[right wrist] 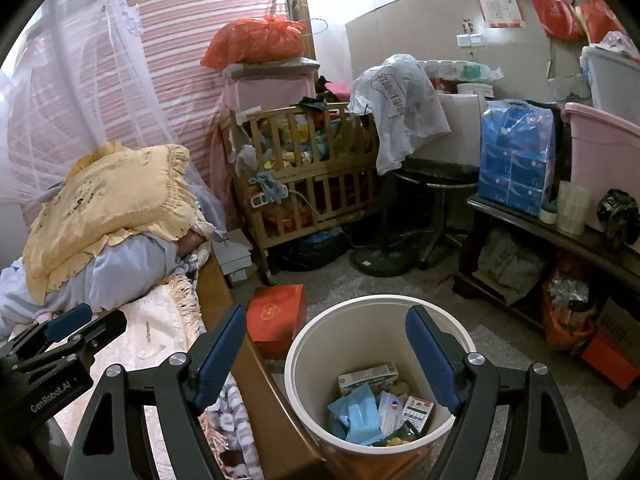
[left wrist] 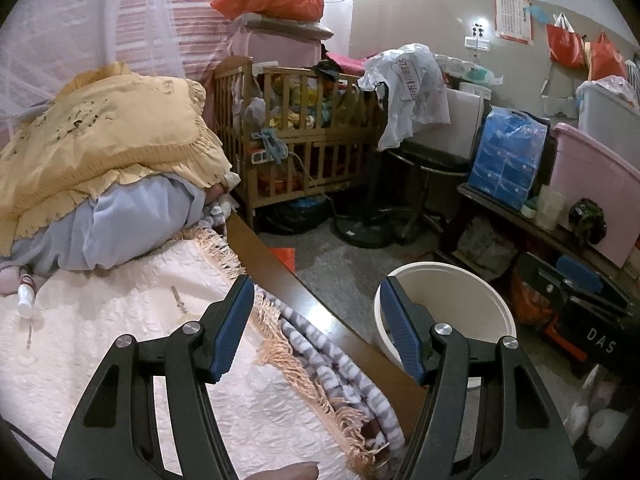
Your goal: Collect trash
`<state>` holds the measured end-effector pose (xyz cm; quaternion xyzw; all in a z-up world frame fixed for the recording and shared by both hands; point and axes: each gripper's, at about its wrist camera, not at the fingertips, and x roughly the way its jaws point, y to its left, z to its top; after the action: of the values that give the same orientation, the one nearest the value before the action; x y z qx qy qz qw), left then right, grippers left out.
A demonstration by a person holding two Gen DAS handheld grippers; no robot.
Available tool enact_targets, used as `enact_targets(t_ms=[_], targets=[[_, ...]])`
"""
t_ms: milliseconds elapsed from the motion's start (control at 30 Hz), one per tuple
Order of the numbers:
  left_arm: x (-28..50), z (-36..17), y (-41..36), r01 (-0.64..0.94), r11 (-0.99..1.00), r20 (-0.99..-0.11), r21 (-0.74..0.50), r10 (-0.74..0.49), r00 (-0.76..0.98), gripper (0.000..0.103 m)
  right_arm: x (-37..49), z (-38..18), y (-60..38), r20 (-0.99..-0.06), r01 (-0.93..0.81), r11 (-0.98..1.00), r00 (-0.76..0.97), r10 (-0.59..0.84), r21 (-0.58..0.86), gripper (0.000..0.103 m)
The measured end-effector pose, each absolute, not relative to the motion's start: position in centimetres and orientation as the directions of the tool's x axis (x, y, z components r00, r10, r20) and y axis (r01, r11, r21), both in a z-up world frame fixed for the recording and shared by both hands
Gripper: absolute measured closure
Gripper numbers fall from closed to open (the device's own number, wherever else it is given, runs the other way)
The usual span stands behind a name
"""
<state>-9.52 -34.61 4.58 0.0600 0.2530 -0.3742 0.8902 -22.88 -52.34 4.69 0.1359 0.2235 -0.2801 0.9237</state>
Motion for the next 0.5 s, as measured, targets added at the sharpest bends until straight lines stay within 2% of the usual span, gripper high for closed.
enact_targets(t_ms=[433, 500], targets=[[-9.70, 4.31, -34.84, 0.702, 0.707, -0.502, -0.085, -0.639, 0.582, 0.039, -22.76, 4.70, -52.30, -0.492, 0.577, 0.808, 0.743, -0.454, 0.124, 0.022], [-9.58, 4.33, -34.86, 0.701, 0.707, -0.503, -0.090, -0.640, 0.581, 0.039, -22.76, 4.69, -52.26, -0.494, 0.577, 0.807, 0.742, -0.454, 0.124, 0.019]])
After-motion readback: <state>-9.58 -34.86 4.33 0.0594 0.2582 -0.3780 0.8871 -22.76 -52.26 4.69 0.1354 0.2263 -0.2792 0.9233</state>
